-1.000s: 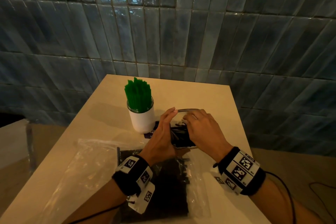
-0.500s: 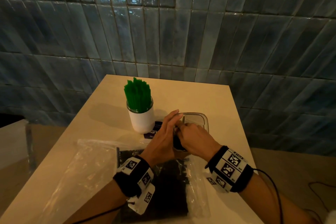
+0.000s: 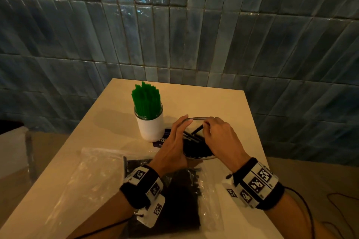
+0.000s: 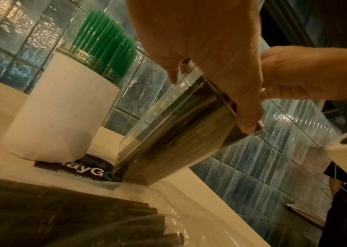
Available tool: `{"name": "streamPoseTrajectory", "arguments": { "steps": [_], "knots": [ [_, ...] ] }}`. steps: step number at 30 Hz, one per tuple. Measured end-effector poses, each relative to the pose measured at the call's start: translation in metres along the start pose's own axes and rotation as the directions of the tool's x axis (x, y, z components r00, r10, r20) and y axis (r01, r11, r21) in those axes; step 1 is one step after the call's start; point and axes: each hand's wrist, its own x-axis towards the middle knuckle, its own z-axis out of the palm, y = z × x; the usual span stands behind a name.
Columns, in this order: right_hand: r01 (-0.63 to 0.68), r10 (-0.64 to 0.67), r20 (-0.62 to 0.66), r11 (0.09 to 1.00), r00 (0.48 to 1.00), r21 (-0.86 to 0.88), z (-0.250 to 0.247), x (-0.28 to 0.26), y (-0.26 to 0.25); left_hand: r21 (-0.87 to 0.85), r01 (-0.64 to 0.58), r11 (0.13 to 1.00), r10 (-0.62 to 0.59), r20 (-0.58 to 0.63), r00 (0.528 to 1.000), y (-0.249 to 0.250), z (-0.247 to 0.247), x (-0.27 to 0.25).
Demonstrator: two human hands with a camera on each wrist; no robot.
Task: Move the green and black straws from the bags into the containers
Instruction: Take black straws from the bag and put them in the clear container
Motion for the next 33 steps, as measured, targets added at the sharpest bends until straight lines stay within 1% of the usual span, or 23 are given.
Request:
{"name": "streamPoseTrajectory", "arguments": {
  "steps": [4,7,9,13,15,17,19,20,21,22,23,24,25,26,27,28,29,30,32,33],
  "knots": [
    [0.102,-0.103,0.049,0.995,0.993,0.011,-0.001,-0.007,0.0,-0.071,0.065,0.995,-0.064,0.015,0.998,-0.002,-0.002,0.004],
    [0.163,-0.166,0.135,0.986,0.977,0.031,0.008,-0.002,-0.003,-0.218,0.17,0.961,-0.163,0.05,0.985,-0.004,-0.005,0.017],
    [0.184,-0.183,0.156,0.983,0.971,0.008,0.016,0.011,-0.002,-0.262,0.211,0.942,-0.208,0.039,0.977,-0.009,-0.008,0.031],
    [0.229,-0.22,0.106,0.97,0.97,-0.081,0.022,0.046,-0.002,-0.209,0.263,0.942,-0.281,-0.059,0.958,-0.02,-0.015,0.049],
    [0.246,-0.239,0.077,0.964,0.968,-0.098,0.023,0.061,-0.002,-0.151,0.299,0.942,-0.312,-0.071,0.947,-0.028,-0.013,0.044],
    [0.244,-0.241,0.036,0.966,0.97,-0.09,0.026,0.071,0.0,-0.088,0.335,0.938,-0.345,-0.146,0.927,-0.032,-0.007,0.029],
    [0.245,-0.247,-0.007,0.965,0.969,-0.09,0.029,0.078,0.002,-0.015,0.328,0.945,-0.321,-0.252,0.913,-0.027,0.003,0.008],
    [0.253,-0.256,-0.024,0.963,0.966,-0.087,0.03,0.081,0.002,0.028,0.3,0.953,-0.283,-0.263,0.922,-0.022,0.007,-0.003],
    [0.263,-0.266,-0.037,0.962,0.963,-0.076,0.03,0.082,0.002,0.069,0.261,0.963,-0.242,-0.207,0.948,-0.015,0.011,-0.012],
    [0.273,-0.276,-0.05,0.96,0.96,-0.056,0.03,0.084,0.002,0.095,0.203,0.974,-0.197,-0.075,0.978,-0.008,0.015,-0.02],
    [0.282,-0.283,-0.065,0.959,0.957,-0.021,0.03,0.086,0.002,0.119,0.13,0.984,-0.143,0.108,0.984,0.0,0.019,-0.025],
    [0.289,-0.286,-0.083,0.957,0.955,0.027,0.03,0.087,0.003,0.146,0.041,0.988,-0.085,0.311,0.947,0.006,0.024,-0.03],
    [0.297,-0.288,-0.105,0.951,0.952,0.081,0.03,0.089,0.004,0.183,-0.059,0.981,-0.038,0.488,0.872,0.01,0.031,-0.034],
    [0.305,-0.288,-0.132,0.943,0.948,0.131,0.031,0.089,0.006,0.208,-0.16,0.965,-0.003,0.619,0.785,0.013,0.038,-0.037],
    [0.312,-0.286,-0.16,0.934,0.945,0.172,0.031,0.089,0.007,0.217,-0.244,0.945,0.019,0.709,0.705,0.013,0.046,-0.039],
    [0.314,-0.279,-0.184,0.928,0.943,0.203,0.032,0.087,0.01,0.224,-0.306,0.925,0.025,0.768,0.64,0.012,0.052,-0.041],
    [0.309,-0.268,-0.197,0.925,0.943,0.22,0.034,0.084,0.013,0.243,-0.346,0.906,0.009,0.806,0.592,0.011,0.058,-0.043],
    [0.299,-0.258,-0.194,0.928,0.946,0.224,0.036,0.08,0.016,0.271,-0.373,0.887,-0.016,0.826,0.564,0.008,0.063,-0.044],
    [0.29,-0.262,-0.154,0.934,0.953,0.206,0.04,0.072,0.023,0.327,-0.416,0.848,-0.053,0.835,0.548,0.006,0.067,-0.043],
    [0.299,-0.277,-0.136,0.935,0.951,0.189,0.041,0.069,0.025,0.347,-0.434,0.831,-0.056,0.829,0.556,0.005,0.068,-0.043]
  ]
}}
